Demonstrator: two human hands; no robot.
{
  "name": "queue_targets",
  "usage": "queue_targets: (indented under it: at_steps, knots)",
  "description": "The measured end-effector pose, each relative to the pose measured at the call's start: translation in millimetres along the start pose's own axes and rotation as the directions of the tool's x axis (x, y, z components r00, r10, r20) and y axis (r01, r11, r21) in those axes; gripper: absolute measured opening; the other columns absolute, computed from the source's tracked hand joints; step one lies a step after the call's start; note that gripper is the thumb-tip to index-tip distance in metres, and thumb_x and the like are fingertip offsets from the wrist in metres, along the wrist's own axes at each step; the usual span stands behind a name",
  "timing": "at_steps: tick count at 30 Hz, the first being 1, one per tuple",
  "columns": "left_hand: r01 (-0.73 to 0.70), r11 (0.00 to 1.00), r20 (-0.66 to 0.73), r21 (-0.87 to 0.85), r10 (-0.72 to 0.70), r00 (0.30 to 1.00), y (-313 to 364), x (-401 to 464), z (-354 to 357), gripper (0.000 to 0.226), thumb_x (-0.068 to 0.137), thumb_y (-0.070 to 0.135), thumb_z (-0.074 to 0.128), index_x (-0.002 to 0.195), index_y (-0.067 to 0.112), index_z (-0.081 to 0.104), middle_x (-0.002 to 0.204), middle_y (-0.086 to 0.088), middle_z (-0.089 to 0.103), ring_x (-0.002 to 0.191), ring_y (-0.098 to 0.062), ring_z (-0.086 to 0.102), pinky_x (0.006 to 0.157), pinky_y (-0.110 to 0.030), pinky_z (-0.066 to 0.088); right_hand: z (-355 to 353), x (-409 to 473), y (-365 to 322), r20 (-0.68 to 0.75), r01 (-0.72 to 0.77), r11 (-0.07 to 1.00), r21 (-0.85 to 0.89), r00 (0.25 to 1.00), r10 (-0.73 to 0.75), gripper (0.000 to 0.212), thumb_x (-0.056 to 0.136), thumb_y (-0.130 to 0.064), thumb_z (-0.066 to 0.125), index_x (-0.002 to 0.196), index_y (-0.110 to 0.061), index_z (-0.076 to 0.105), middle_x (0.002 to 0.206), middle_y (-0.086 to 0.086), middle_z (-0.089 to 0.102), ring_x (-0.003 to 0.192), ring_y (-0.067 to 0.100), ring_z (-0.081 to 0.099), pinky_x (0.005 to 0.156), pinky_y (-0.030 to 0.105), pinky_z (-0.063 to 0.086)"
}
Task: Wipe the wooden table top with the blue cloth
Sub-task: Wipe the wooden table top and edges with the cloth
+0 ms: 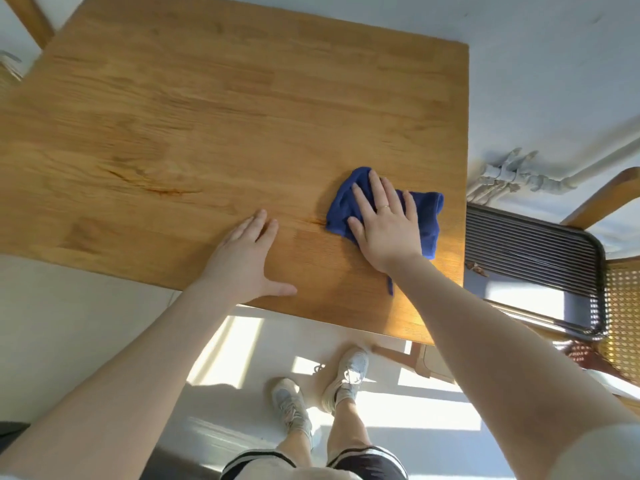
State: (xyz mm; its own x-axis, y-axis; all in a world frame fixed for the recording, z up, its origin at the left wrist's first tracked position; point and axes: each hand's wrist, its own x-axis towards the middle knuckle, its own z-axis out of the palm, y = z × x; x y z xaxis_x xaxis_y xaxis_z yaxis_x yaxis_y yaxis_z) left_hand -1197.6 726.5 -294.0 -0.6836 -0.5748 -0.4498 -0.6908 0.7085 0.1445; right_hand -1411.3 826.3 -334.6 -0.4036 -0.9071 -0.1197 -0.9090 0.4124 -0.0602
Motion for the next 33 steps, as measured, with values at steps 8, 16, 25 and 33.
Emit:
queue_targets:
  at_steps: [8,16,25,33]
  knots:
    - [-0.086,0.994,-0.013,0.060,0.087,0.996,-12,0,0,0.109,0.073,0.065,0.059,0.149,0.020,-0.005,0.157,0.000,-0.016,0.145,-0.016,-0.004,0.116,-0.033,0.005,13,-65,-14,-0.015,0.384,0.923,-0.011,0.923,-0.384,0.047,0.093,-0.045,0.033,0.137,-0.030,0.040,0.150,0.006,0.035,0.133,0.028,0.039,0.102,0.045,0.026]
    - [-0.088,0.996,-0.021,0.029,0.089,0.996,-14,-3,4,0.109,0.072,0.065,0.059,0.149,0.020,-0.004,0.157,0.001,-0.016,0.145,-0.016,-0.005,0.116,-0.034,0.009,7,-15,-26,-0.036,0.127,0.992,-0.010,0.991,-0.127,0.059,0.092,-0.049,0.019,0.144,-0.026,0.031,0.156,0.006,0.019,0.142,0.026,0.020,0.112,0.046,0.013]
    - [-0.090,0.996,-0.045,0.015,0.091,0.995,-15,3,4,0.108,0.072,0.063,0.061,0.150,0.020,-0.001,0.157,0.000,-0.014,0.145,-0.017,-0.004,0.115,-0.033,0.008,9,-35,-23,-0.056,0.315,0.949,0.008,0.948,-0.314,0.052,0.091,-0.048,0.031,0.138,-0.030,0.040,0.151,0.004,0.032,0.135,0.027,0.035,0.105,0.047,0.026]
    - [-0.046,0.998,-0.051,0.041,0.048,0.998,-15,-3,10,0.113,0.071,0.066,0.058,0.149,0.017,-0.006,0.156,0.001,-0.018,0.144,-0.013,-0.007,0.116,-0.033,-0.005,10,-9,-41,-0.062,0.224,0.973,-0.048,0.972,-0.227,0.060,0.090,-0.049,0.026,0.143,-0.022,0.034,0.155,0.006,0.021,0.142,0.026,0.022,0.111,0.051,0.021]
